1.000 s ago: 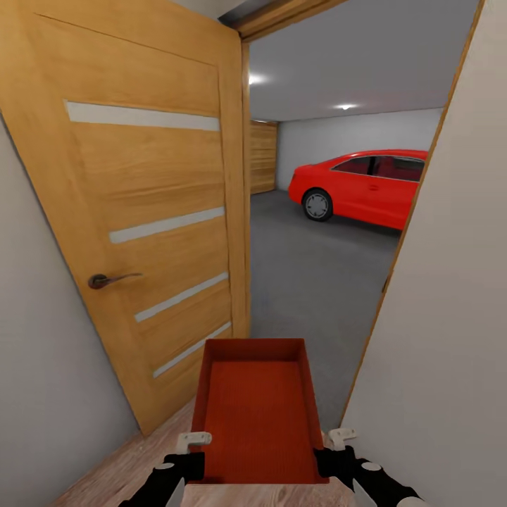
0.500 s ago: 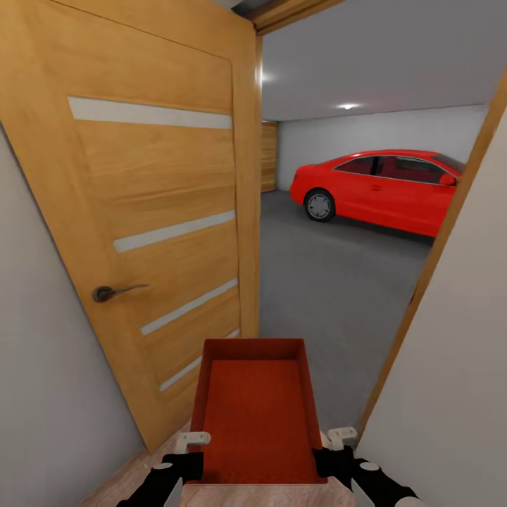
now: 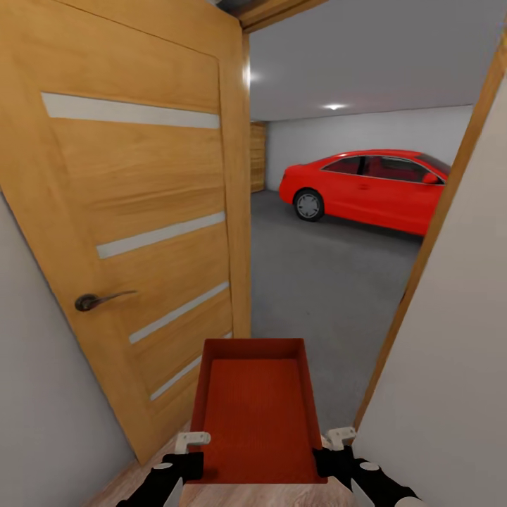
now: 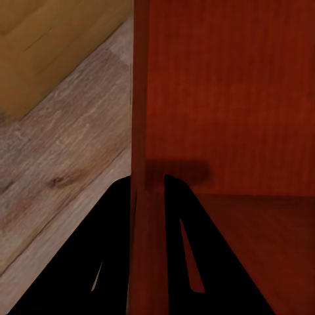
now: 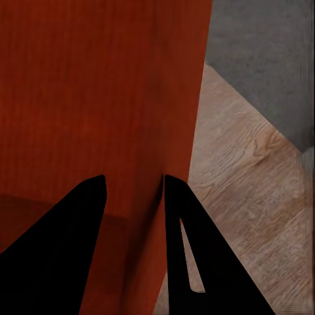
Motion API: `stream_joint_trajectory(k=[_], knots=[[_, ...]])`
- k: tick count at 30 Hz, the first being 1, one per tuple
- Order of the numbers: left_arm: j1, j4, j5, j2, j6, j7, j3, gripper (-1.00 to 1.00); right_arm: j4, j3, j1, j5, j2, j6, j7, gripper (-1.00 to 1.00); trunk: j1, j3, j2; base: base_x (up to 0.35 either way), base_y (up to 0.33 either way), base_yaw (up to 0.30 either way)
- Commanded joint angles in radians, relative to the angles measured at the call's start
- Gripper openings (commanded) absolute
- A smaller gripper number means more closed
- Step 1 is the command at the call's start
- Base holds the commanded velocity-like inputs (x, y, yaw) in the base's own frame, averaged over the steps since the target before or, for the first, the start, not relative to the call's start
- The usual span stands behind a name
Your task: Move the two storage containers from the living room to the garage. In the garage, place one container on the floor and stack the other container on top of it (either order is fine).
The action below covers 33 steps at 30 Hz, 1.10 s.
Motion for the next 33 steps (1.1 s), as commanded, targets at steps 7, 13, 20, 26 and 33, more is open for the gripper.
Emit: stream_joint_trajectory(k=[7,13,20,26,33], knots=[[-0.001,-0.02,0.004,0.045,0.007,-0.001,0.044,-1.0,0.003,-0.016,-0.001,0.011,-0.021,-0.005,0.042,-1.0,0.001,-0.002,-0.002,0.0,0.0,-0.277],[-0.001,-0.02,0.004,0.045,0.007,-0.001,0.043,-1.0,0.003,-0.016,-0.001,0.011,-0.021,-0.005,0.043,-1.0,0.001,-0.002,-0.002,0.0,0.0,-0.282],[-0.001,-0.02,0.004,0.045,0.007,-0.001,0.044,-1.0,0.003,-0.016,-0.001,0.011,-0.021,-0.005,0.049,-1.0,0.001,-0.002,-0.002,0.0,0.0,-0.281],[-0.001,-0.02,0.004,0.045,0.007,-0.001,0.044,-1.0,0.003,-0.016,-0.001,0.011,-0.02,-0.005,0.05,-1.0,0.001,-0.002,-0.002,0.0,0.0,-0.111],[-0.001,-0.02,0.004,0.045,0.007,-0.001,0.043,-1.0,0.003,-0.016,-0.001,0.011,-0.021,-0.005,0.05,-1.0,0.001,-0.002,-0.002,0.067,0.105,-0.005]])
